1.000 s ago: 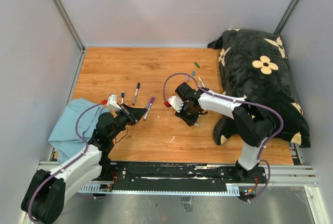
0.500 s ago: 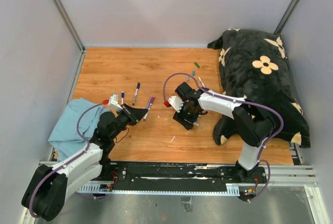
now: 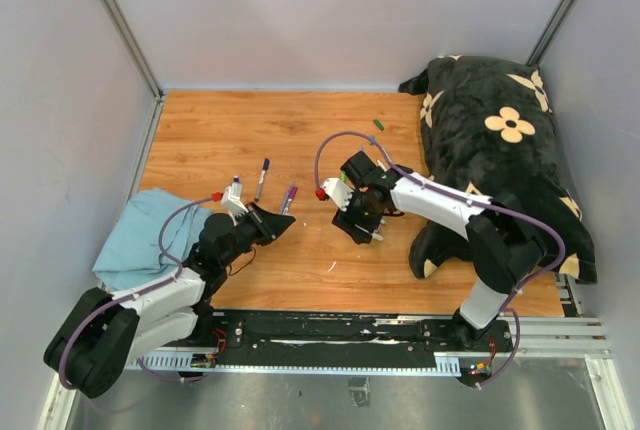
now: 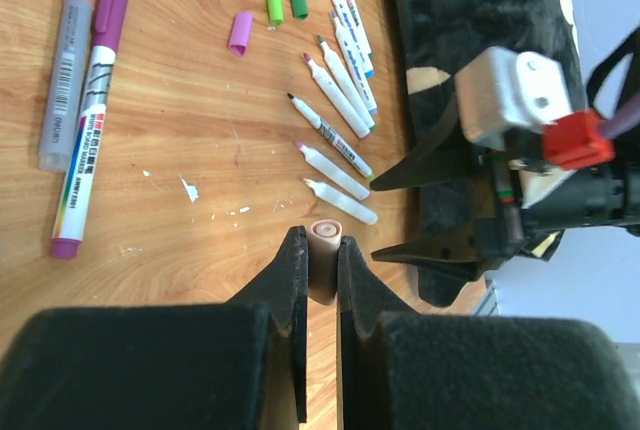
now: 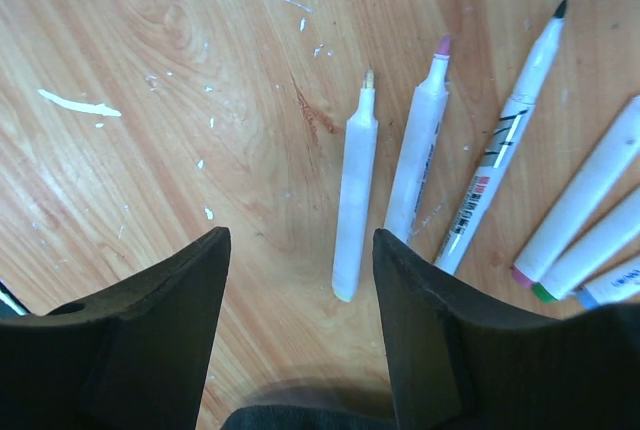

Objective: Open the pen caps
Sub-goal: Place the pen cap at the center of the board.

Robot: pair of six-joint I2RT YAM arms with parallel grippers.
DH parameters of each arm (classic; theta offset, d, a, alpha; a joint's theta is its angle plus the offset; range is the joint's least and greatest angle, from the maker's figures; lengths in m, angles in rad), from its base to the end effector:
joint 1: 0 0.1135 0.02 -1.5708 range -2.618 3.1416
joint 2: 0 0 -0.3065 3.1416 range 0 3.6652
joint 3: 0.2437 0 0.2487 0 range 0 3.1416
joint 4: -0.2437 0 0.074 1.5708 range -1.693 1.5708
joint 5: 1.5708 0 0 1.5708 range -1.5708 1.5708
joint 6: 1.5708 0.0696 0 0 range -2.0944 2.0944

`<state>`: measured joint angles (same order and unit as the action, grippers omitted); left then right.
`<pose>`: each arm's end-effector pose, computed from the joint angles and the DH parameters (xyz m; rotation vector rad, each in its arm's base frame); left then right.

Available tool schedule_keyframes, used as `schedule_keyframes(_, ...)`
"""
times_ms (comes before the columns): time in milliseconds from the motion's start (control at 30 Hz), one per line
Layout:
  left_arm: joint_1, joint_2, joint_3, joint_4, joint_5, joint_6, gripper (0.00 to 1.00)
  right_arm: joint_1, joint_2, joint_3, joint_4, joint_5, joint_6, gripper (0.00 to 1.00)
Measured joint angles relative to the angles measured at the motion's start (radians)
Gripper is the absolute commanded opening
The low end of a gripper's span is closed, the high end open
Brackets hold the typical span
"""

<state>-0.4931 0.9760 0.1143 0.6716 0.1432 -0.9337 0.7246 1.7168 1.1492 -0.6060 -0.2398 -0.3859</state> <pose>0.1638 -0.0993 0.1963 -0.3064 1.8851 -1.1338 0.2550 0.2478 0.2070 -1.5120 2.3104 0.4214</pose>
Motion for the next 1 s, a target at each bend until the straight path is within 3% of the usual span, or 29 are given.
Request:
schedule_keyframes(633,-0.099,0.423,0.22,0.041,-0.065,-0.014,0.0,-0.043,-0.195,-0.011,-0.021,-0.053,-0.095,0.61)
schedule_keyframes(1000,-0.1,0.616,0.476,-0.132,-0.149,0.021,0.0,-0.082,-0.216,-0.015,-0.023,-0.074,-0.095,0.61)
